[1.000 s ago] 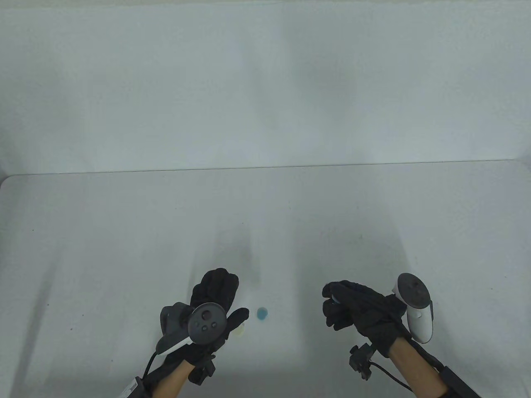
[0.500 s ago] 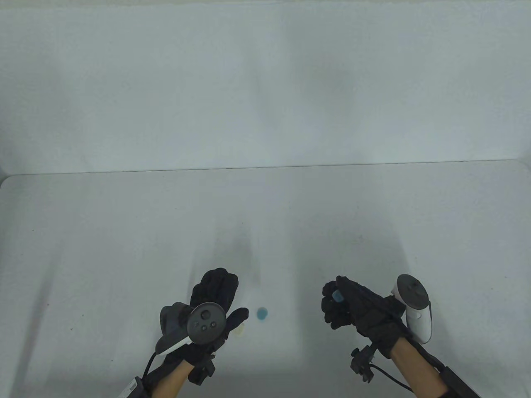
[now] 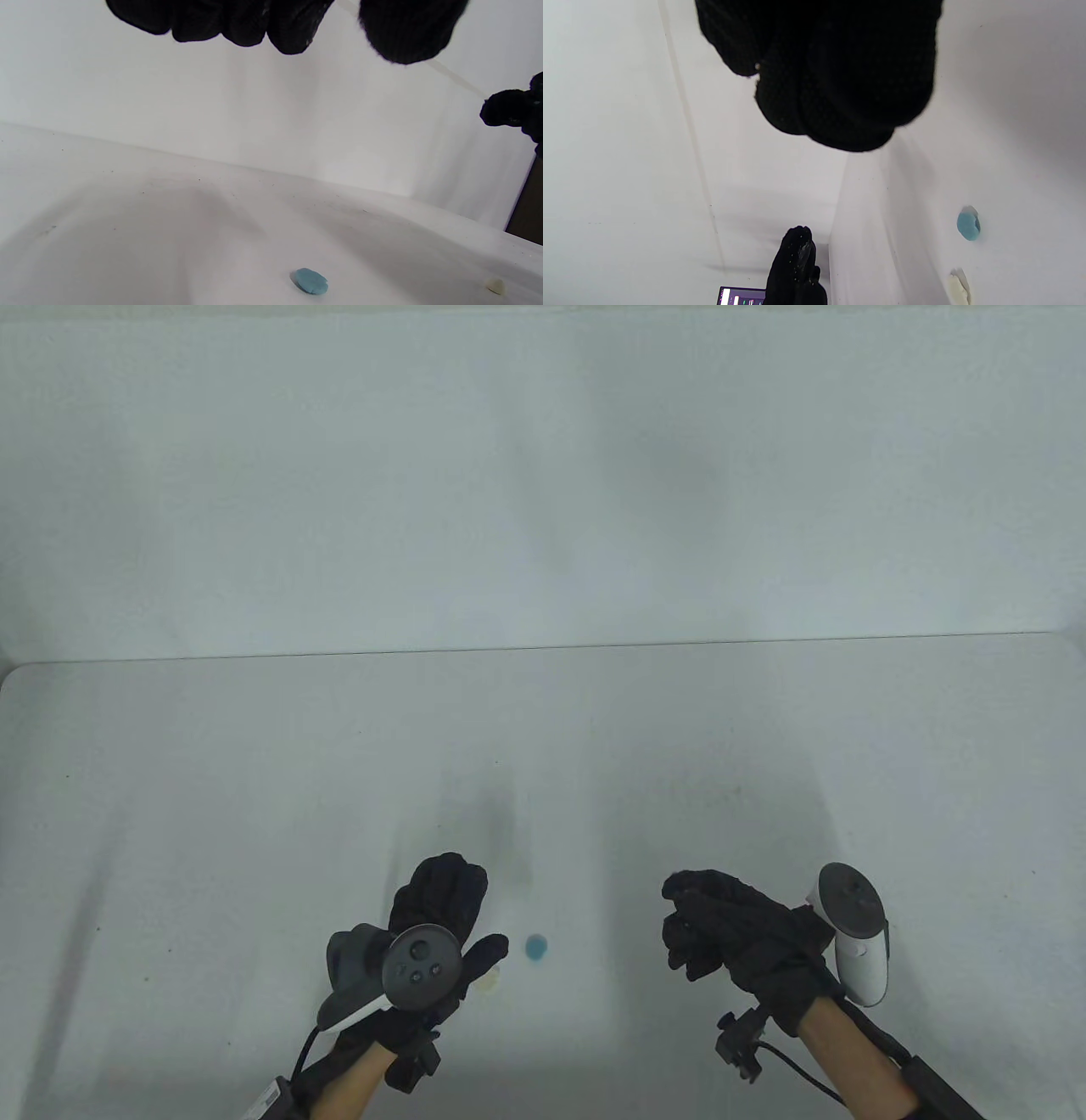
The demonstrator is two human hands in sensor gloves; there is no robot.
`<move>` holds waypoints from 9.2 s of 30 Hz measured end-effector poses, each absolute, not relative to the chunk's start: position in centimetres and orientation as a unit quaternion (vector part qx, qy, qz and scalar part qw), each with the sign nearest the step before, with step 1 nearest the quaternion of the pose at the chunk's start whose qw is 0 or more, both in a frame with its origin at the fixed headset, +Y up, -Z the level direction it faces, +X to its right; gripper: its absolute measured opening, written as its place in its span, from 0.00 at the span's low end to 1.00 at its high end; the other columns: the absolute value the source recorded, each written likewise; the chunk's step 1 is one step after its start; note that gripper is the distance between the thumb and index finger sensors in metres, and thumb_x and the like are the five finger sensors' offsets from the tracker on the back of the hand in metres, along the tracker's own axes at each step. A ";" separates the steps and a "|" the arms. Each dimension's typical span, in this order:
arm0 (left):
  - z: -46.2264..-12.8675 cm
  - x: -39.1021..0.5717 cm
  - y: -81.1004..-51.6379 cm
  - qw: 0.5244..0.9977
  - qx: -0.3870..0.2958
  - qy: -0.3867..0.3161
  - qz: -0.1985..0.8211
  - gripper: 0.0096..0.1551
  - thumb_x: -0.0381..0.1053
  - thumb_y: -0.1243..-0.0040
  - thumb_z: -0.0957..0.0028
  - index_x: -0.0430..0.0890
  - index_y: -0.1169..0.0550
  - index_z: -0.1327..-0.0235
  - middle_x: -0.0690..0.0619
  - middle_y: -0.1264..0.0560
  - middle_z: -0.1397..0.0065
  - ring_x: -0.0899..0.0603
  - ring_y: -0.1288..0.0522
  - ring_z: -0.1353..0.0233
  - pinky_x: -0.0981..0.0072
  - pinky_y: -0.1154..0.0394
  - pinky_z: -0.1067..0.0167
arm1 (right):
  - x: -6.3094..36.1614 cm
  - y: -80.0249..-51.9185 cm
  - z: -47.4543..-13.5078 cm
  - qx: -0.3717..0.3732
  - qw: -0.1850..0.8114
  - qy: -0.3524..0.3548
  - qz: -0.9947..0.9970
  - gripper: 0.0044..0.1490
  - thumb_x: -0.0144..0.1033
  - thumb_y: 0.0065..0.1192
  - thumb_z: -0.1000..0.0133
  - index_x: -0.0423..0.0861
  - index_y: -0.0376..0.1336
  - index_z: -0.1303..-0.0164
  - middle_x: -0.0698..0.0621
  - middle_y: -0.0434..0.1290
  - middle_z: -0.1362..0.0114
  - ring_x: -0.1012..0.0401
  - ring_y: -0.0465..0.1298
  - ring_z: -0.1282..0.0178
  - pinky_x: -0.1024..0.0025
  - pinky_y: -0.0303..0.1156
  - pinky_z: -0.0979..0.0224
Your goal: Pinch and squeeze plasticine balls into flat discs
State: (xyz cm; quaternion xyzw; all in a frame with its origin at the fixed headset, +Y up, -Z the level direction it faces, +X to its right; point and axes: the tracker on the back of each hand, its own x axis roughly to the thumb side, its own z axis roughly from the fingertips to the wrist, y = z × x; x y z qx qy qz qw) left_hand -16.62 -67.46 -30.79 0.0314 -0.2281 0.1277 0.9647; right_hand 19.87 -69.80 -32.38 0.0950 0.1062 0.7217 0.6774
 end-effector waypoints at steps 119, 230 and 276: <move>-30.7 -16.6 -67.4 0.965 0.034 -0.229 0.125 0.47 0.60 0.46 0.42 0.36 0.41 0.17 0.31 0.47 0.16 0.23 0.47 0.18 0.33 0.45 0.27 | 20.2 -70.3 -32.4 0.080 0.699 0.121 0.700 0.29 0.52 0.59 0.39 0.40 0.72 0.44 0.51 0.85 0.54 0.59 0.88 0.60 0.76 0.88 0.59; -30.7 -17.1 -67.0 0.964 0.044 -0.222 0.138 0.47 0.59 0.45 0.43 0.36 0.41 0.17 0.31 0.47 0.16 0.23 0.47 0.18 0.33 0.44 0.27 | 7.2 -74.6 -39.2 0.106 0.172 0.134 0.970 0.24 0.36 0.63 0.39 0.42 0.71 0.35 0.43 0.80 0.41 0.57 0.83 0.54 0.77 0.82 0.58; -30.4 -17.0 -66.9 0.964 0.047 -0.227 0.133 0.47 0.60 0.46 0.42 0.36 0.41 0.17 0.31 0.47 0.16 0.23 0.47 0.18 0.33 0.45 0.27 | 18.7 -69.6 -33.5 0.140 0.021 0.095 0.985 0.34 0.48 0.62 0.39 0.46 0.63 0.24 0.44 0.73 0.28 0.50 0.80 0.41 0.69 0.81 0.48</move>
